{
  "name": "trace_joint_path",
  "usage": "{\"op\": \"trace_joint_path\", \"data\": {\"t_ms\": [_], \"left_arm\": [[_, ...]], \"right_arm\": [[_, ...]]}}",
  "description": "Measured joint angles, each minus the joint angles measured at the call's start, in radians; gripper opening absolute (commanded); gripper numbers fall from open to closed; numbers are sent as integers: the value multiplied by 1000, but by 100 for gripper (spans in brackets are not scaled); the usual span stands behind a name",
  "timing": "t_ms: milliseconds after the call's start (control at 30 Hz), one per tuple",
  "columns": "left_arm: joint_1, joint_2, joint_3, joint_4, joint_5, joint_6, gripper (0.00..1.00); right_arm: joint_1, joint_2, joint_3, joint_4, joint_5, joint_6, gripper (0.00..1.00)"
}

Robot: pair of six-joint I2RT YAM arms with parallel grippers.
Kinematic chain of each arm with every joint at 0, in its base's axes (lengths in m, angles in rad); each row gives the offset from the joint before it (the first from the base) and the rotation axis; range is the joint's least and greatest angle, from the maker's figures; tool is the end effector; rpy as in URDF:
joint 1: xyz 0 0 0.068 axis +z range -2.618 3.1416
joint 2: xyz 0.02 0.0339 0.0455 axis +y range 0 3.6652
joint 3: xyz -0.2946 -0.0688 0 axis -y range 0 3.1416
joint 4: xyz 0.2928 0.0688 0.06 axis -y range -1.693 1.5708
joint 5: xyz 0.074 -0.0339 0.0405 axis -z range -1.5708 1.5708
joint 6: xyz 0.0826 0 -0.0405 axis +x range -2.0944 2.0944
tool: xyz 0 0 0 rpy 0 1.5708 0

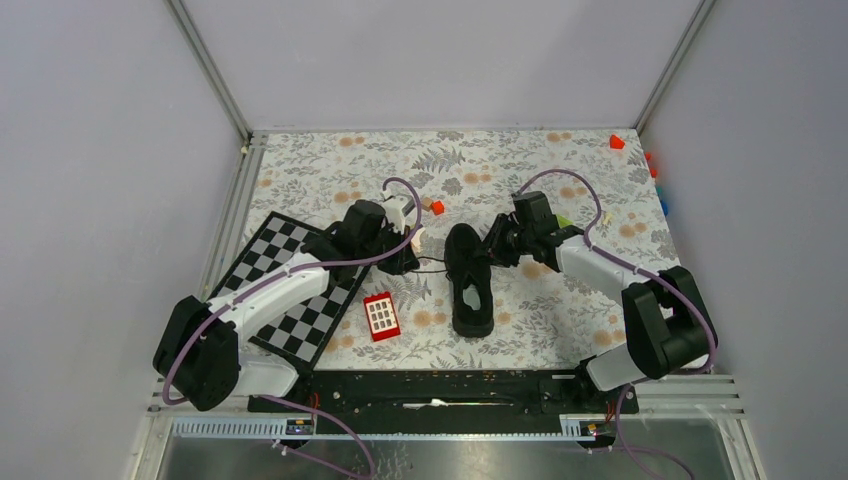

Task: Tie the shoes
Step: Tie the shoelace on the shoe.

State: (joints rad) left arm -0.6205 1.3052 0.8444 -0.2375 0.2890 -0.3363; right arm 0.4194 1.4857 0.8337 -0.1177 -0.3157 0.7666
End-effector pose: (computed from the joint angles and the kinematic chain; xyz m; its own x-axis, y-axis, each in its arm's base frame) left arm 0.2702 -0.2220 0.2228 -0.7363 0.1374 -0.6626 0.5211 0.7397 -0.4257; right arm 0.3308 0.1756 0.1709 -0.8676 0.3352 -0.3674 0.0154 0.7565 0.6538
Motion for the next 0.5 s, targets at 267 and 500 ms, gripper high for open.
{"op": "trace_joint_path", "data": {"t_ms": [267, 500], "left_arm": [[0, 6, 1, -1, 2, 0, 0], [0, 6, 1, 0, 2, 1, 0]], "right_arm": [[-7, 6, -2, 58, -36, 31, 0], [-10, -26, -23, 71, -41, 37, 0]]}}
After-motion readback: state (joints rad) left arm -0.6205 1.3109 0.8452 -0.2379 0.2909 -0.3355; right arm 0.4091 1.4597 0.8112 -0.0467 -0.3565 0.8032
